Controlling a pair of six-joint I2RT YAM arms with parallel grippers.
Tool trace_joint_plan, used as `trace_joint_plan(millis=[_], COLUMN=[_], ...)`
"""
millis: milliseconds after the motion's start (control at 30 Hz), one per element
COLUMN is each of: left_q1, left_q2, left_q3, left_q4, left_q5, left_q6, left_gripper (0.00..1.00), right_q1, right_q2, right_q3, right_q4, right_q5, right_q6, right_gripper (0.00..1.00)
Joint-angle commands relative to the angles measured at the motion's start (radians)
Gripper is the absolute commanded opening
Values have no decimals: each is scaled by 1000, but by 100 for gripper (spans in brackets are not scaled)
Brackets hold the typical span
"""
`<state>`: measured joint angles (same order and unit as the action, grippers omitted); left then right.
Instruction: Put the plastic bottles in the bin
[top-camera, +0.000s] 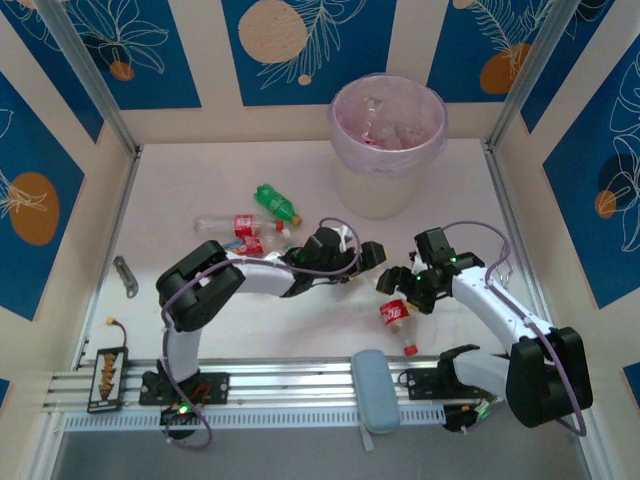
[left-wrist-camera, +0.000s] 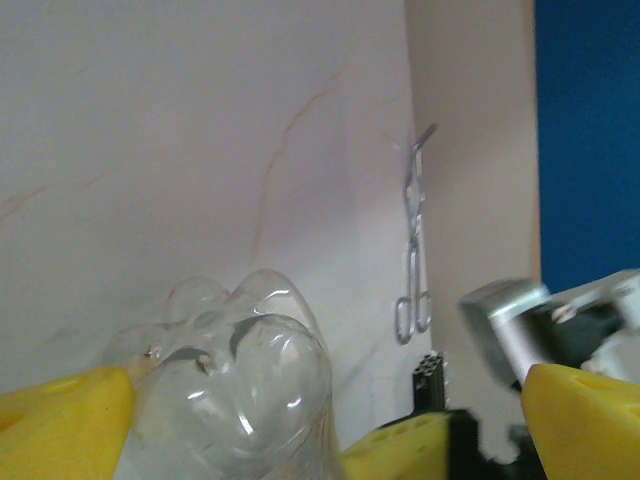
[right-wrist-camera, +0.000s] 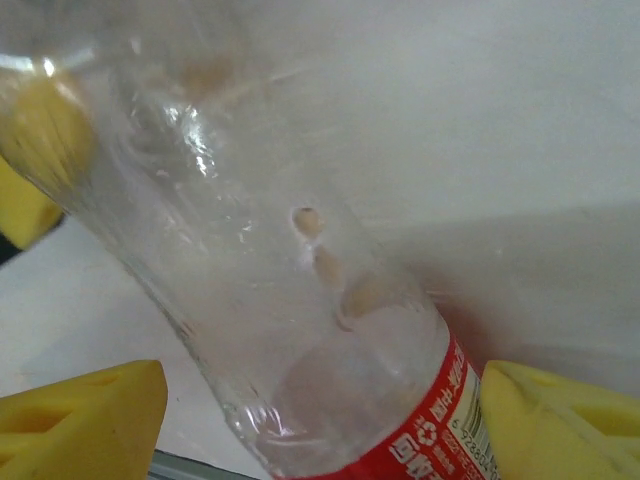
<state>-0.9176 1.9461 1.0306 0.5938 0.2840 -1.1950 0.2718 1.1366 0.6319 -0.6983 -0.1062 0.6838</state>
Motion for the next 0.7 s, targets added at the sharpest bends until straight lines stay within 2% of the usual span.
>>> trace_joint_plan(millis=[0,300,500,667], left_q1=[4,37,71,101], left_q2=[23,-25,-178,-337], left_q3=[52,69,7,-51], left_q4=[-42,-103,-214,-381], left_q5=[-19,-37,-81,-143], left_q6=[31,94,197,311], left_gripper=[99,99,99,100], right_q1=[13,79,124,189], right_q2=[-6,76,144,236], right_q3=[-21,-29,19,74], right_q4=[35,83,74,54], right_q5=[-26,56,137,229], right_q6=[41,67,57,53], right_gripper=[83,81,75,72])
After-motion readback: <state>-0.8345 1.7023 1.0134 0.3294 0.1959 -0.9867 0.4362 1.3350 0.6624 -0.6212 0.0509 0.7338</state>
